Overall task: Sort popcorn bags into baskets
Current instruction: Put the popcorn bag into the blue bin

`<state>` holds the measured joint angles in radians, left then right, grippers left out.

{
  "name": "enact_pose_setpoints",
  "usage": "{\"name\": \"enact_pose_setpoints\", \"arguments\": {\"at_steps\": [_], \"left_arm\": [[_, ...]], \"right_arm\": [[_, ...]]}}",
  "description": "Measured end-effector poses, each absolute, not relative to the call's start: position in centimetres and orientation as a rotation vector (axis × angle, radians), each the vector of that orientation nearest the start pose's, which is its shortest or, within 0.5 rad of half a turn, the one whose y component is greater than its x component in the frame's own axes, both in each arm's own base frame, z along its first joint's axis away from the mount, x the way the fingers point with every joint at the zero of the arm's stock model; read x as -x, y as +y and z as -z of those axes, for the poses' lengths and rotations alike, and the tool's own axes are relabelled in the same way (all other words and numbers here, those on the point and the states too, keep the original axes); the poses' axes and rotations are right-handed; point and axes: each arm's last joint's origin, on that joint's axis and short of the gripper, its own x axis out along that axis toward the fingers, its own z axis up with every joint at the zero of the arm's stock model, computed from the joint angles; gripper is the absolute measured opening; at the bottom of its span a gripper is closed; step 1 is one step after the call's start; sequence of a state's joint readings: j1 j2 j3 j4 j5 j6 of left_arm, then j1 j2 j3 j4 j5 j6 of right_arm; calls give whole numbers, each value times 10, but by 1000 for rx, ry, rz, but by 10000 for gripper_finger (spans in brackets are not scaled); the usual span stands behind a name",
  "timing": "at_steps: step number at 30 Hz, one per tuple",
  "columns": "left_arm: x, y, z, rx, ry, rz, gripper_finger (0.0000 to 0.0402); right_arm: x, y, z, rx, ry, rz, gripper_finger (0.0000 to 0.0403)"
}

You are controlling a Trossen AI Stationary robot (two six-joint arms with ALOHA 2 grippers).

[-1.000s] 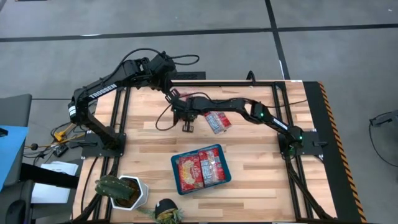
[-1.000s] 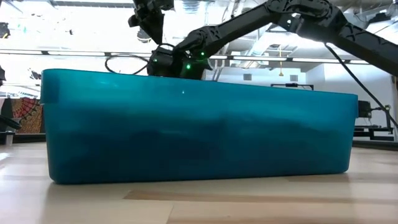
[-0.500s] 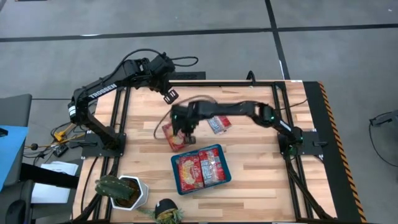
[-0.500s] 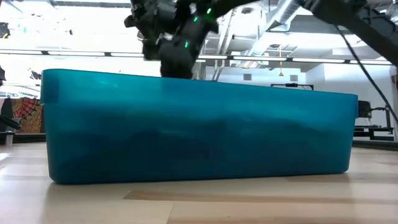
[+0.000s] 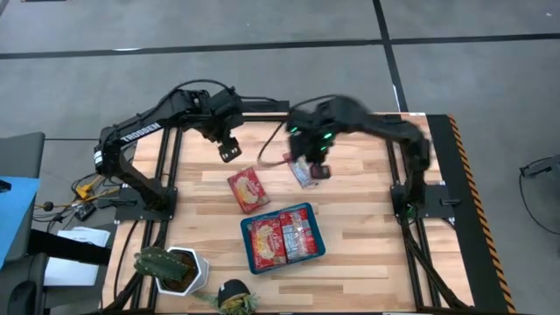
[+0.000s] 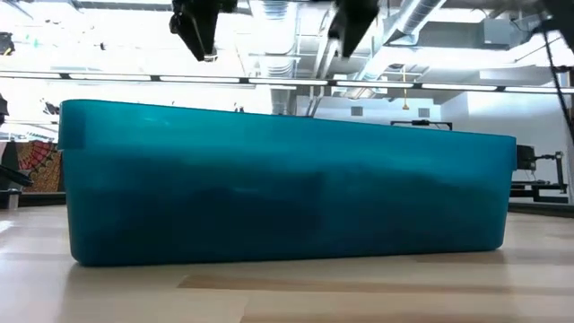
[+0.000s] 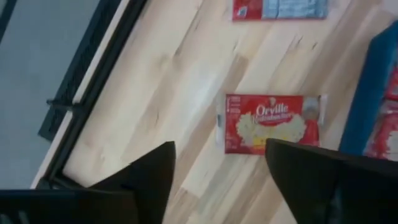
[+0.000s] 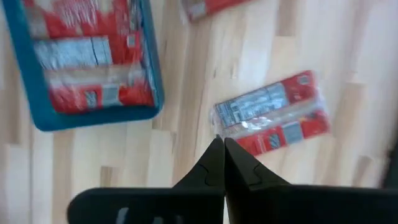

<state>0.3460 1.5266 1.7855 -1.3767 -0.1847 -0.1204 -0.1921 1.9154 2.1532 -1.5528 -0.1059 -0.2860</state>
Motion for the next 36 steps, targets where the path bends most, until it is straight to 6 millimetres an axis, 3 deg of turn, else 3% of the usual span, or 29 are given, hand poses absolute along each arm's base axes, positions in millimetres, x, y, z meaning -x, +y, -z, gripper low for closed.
{"name": "enact_pose_setpoints", "arguments": {"at_steps": [4,8,15,19,24,28,36], "left_arm": [[-254,88,-399,118,1118,-435,263],[-273,75,-371,-12,1144,-276,265],[-297,55,-310,-345,1128,8,265],[-301,53,-278,-408,1102,79,265],[-295,52,-242,-449,1133,123,265],[-290,50,-218,-453,1122,156,265],[-292,48,-191,-428,1018,224,265]], "right_arm": [[-301,-63,-425,44,1161,-53,20],[-253,-57,-464,0,1007,24,26],[-189,-45,-499,-66,850,196,14],[-162,-39,-509,-118,782,238,17],[-143,-35,-516,-155,729,264,29],[-141,-34,-516,-158,722,265,25],[-144,-35,-515,-153,729,263,18]]}}
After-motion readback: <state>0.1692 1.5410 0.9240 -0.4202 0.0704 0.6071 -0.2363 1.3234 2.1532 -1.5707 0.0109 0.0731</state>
